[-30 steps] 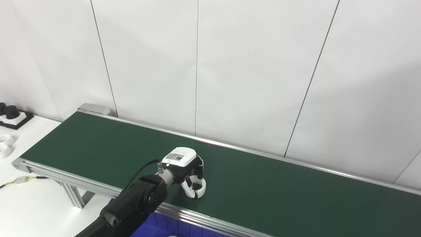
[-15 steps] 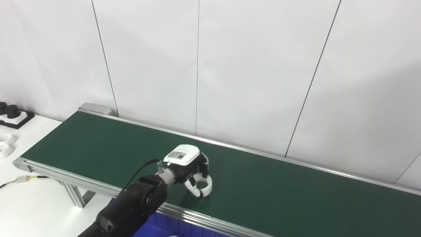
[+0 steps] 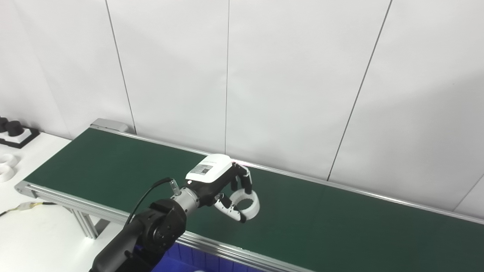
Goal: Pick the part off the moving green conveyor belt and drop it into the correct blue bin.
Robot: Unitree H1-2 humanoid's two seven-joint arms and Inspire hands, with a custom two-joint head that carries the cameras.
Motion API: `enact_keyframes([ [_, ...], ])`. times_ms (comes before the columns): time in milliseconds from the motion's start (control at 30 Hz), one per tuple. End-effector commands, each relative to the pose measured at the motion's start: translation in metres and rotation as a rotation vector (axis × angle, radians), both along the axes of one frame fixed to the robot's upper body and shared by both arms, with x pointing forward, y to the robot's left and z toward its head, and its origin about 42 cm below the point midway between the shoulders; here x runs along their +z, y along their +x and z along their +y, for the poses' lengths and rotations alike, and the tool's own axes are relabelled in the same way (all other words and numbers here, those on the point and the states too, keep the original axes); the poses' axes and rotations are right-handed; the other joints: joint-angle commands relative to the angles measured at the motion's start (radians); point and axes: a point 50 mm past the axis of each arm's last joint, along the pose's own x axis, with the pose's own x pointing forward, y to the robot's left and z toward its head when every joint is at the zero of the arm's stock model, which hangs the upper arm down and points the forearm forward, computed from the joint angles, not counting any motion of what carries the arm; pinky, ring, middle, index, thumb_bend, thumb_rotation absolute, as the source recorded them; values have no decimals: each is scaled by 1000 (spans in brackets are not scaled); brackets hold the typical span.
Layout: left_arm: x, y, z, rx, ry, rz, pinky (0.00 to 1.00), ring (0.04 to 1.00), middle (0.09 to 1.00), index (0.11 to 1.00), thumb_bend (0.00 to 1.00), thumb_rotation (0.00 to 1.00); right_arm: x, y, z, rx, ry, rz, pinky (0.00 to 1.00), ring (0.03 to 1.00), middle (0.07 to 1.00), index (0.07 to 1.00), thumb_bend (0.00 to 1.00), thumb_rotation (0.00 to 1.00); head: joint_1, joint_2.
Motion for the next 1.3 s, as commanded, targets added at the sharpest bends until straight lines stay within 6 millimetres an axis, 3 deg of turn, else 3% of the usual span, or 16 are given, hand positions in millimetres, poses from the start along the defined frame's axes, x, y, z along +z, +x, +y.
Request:
enact_keyframes([
  [0,15,-9,0,-3,-10,-45,621,454,449,497,504,0,8,5,0,-2,19,-37,705,790,832,910,359,789,0,6],
  [167,22,-32,-2,-16,-20,-49,558,433,441,506,503,0,9,4,-3,1,17,-41,704,792,833,912,390,784,0,18],
  [433,23,-70,-4,-19,-1,-33,574,436,438,510,503,0,13,1,-13,-6,3,-43,698,791,829,903,449,794,9,69],
  [633,17,-90,-8,3,-1,26,602,443,441,506,503,0,22,-3,-24,-17,12,-38,714,791,827,904,481,797,14,146],
  [667,17,-92,-9,3,-1,33,599,443,443,505,504,0,24,-4,-27,-18,13,-37,719,794,829,905,492,797,18,177],
  [767,13,-99,-10,5,-4,61,594,444,447,503,504,0,31,-7,-34,-25,15,-34,724,798,833,906,504,778,21,222],
  [800,13,-101,-10,8,-7,68,593,444,447,503,504,0,35,-8,-37,-27,16,-36,725,799,834,906,503,776,22,264],
  [833,10,-103,-11,12,-11,76,584,441,447,504,504,0,37,-8,-39,-28,14,-39,727,799,834,906,490,763,22,264],
  [867,8,-105,-12,16,-18,85,576,439,445,504,504,0,41,-9,-42,-31,13,-43,727,796,832,906,483,758,24,311],
  [900,6,-107,-13,20,-26,94,572,437,444,505,504,0,44,-9,-43,-33,10,-46,729,794,831,905,484,750,24,311],
  [933,4,-108,-14,24,-33,107,565,435,443,505,503,0,48,-9,-46,-34,10,-50,729,792,830,905,484,745,27,346],
  [1100,-9,-113,-20,33,-72,161,559,446,448,505,504,0,60,-6,-56,-52,56,-27,738,795,820,887,505,684,55,404],
  [1267,-30,-117,-27,57,-101,212,590,457,446,506,503,0,68,1,-62,-48,51,-26,713,779,811,883,536,714,96,454],
])
